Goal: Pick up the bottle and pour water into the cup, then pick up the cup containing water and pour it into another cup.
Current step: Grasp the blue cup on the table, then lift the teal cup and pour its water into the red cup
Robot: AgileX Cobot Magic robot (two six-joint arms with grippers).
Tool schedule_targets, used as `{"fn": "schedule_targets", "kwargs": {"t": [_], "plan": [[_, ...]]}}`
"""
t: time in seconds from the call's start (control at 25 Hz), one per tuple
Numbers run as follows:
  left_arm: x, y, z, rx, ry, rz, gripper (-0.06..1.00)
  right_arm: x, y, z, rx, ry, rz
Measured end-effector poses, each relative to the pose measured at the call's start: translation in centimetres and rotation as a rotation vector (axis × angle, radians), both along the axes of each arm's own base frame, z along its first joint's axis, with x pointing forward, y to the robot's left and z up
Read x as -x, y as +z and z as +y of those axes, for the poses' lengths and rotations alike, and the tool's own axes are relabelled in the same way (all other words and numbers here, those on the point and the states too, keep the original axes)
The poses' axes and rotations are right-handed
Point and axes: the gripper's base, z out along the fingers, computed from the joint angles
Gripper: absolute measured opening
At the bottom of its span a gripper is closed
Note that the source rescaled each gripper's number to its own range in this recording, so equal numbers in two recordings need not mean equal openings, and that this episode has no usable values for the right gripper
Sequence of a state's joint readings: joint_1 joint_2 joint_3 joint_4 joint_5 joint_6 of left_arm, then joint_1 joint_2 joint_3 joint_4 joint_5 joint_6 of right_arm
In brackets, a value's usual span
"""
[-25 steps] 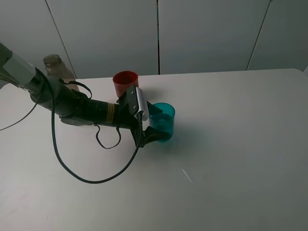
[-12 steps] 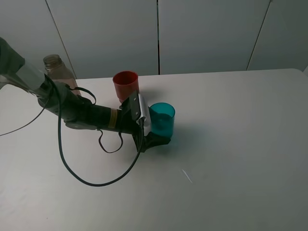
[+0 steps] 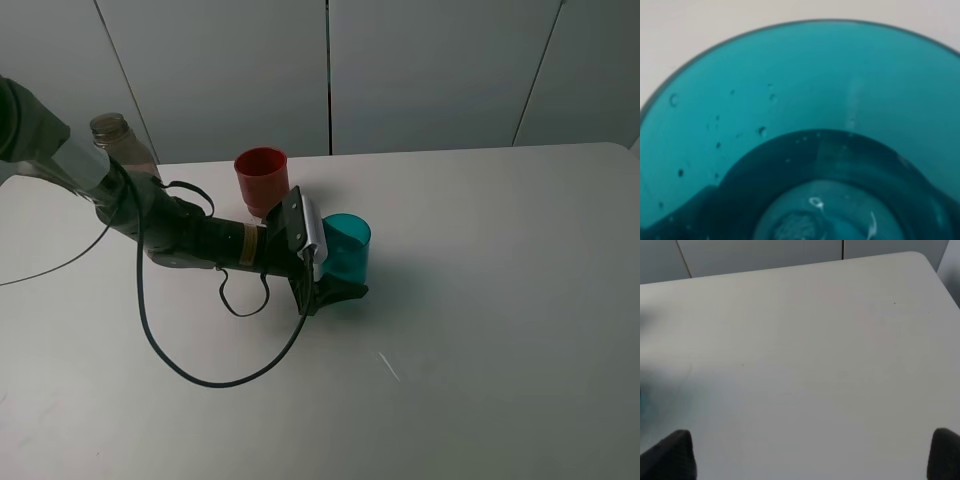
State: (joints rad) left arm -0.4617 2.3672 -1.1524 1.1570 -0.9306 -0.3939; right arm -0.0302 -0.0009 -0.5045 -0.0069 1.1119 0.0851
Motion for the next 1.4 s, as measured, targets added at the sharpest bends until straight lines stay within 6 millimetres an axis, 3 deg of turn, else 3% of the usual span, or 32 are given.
{"fn": "schedule_targets", "kwargs": {"t": [0.04,0.08,0.12,0.16,0.8,1.12,1.4], "plan": [[0.0,0.0,0.0,0.0,0.001,-0.003,0.94,0.0,0.0,0.0,0.0,0.0,0.0],[0.0,0.0,0.0,0.0,-0.001,-0.009,0.79,0.0,0.0,0.0,0.0,0.0,0.0],[0.0,0.0,0.0,-0.001,-0.003,-0.016,0.41,0.0,0.0,0.0,0.0,0.0,0.0],[0.0,0.0,-0.1,-0.001,-0.004,-0.02,0.13,0.0,0.0,0.0,0.0,0.0,0.0],[0.0,0.2,-0.2,0.009,-0.008,-0.046,0.15,0.0,0.0,0.0,0.0,0.0,0.0],[-0.5,3.8,-0.5,0.053,0.007,-0.097,0.15,0.0,0.0,0.0,0.0,0.0,0.0],[-0.7,5.4,-0.5,0.074,0.024,-0.097,0.15,0.0,0.0,0.0,0.0,0.0,0.0]]}}
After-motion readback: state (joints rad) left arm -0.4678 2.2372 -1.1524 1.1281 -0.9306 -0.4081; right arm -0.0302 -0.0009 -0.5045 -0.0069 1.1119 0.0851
